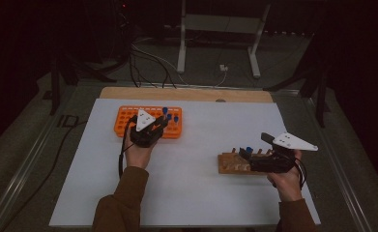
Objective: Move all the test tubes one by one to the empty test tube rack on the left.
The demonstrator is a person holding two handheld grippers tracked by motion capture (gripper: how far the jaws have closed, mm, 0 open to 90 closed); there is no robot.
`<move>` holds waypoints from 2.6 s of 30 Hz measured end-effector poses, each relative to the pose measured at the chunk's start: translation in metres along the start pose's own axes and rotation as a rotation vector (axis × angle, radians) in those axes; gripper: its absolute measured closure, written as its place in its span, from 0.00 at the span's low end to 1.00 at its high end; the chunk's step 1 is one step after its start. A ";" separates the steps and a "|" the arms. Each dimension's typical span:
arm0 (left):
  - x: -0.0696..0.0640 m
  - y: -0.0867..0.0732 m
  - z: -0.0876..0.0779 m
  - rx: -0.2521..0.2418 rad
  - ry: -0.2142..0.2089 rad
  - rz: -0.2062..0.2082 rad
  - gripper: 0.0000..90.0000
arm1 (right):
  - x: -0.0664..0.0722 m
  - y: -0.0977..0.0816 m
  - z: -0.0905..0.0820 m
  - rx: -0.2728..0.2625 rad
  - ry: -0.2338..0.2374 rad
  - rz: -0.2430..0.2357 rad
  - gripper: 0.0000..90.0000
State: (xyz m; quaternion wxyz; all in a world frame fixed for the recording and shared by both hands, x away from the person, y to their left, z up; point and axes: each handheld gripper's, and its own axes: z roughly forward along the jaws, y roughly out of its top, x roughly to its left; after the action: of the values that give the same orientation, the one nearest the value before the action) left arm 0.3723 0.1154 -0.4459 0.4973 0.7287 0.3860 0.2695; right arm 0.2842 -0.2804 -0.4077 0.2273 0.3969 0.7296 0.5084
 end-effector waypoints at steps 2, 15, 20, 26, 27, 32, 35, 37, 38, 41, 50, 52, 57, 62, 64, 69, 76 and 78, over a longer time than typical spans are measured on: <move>0.003 0.000 0.003 0.007 0.015 0.000 0.86 | 0.000 0.000 0.000 -0.002 -0.001 -0.002 0.00; 0.015 -0.008 0.021 0.041 0.063 -0.056 0.86 | 0.000 -0.001 -0.001 -0.004 0.005 -0.004 0.00; 0.017 -0.012 0.028 0.057 0.073 -0.067 0.86 | 0.000 -0.001 -0.001 -0.001 0.007 -0.002 0.00; 0.017 -0.018 0.036 0.110 0.079 -0.049 0.86 | 0.000 -0.001 -0.002 -0.004 0.009 0.000 0.00; 0.016 -0.020 0.037 0.127 0.080 -0.040 0.86 | -0.001 -0.001 -0.003 -0.003 0.009 -0.001 0.00; 0.014 -0.027 0.043 0.191 0.079 -0.016 0.86 | -0.001 -0.002 -0.003 -0.005 0.011 -0.002 0.00; 0.014 -0.027 0.043 0.211 0.075 -0.008 0.86 | -0.001 -0.002 -0.003 -0.004 0.012 -0.003 0.00; 0.013 -0.027 0.044 0.225 0.076 -0.002 0.87 | 0.000 -0.002 -0.003 -0.003 0.013 -0.003 0.00; 0.013 -0.028 0.045 0.235 0.077 0.001 0.87 | 0.000 -0.002 -0.003 -0.003 0.014 -0.004 0.00; 0.012 -0.031 0.048 0.259 0.077 0.000 0.87 | 0.000 -0.002 -0.003 -0.002 0.014 -0.006 0.00; 0.013 -0.031 0.047 0.261 0.076 -0.004 0.86 | -0.001 -0.002 -0.004 -0.006 0.013 -0.003 0.00; 0.013 -0.031 0.048 0.261 0.080 -0.004 0.86 | -0.001 -0.002 -0.004 -0.006 0.014 -0.006 0.00; 0.014 -0.031 0.045 0.255 0.079 -0.020 0.81 | -0.002 -0.002 -0.004 -0.003 0.014 -0.001 0.00; 0.015 -0.031 0.038 0.218 0.045 -0.045 0.68 | -0.003 -0.003 -0.005 -0.007 0.013 0.002 0.00; 0.015 -0.030 0.034 0.191 0.035 -0.066 0.63 | -0.003 -0.003 -0.005 -0.008 0.012 0.002 0.00; 0.011 -0.026 0.019 0.120 -0.035 -0.124 0.49 | -0.004 -0.003 -0.005 -0.010 0.012 -0.001 0.00; -0.002 -0.018 -0.004 0.047 -0.095 -0.137 0.28 | -0.006 -0.004 -0.005 -0.008 0.012 0.002 0.00; -0.007 -0.016 -0.011 0.027 -0.107 -0.139 0.22 | -0.007 -0.006 -0.004 -0.003 0.013 0.005 0.00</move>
State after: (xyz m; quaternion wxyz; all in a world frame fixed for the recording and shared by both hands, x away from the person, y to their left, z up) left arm 0.3549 0.1189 -0.4570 0.5251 0.7200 0.4122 0.1897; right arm 0.2832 -0.2889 -0.4119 0.2218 0.3950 0.7294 0.5127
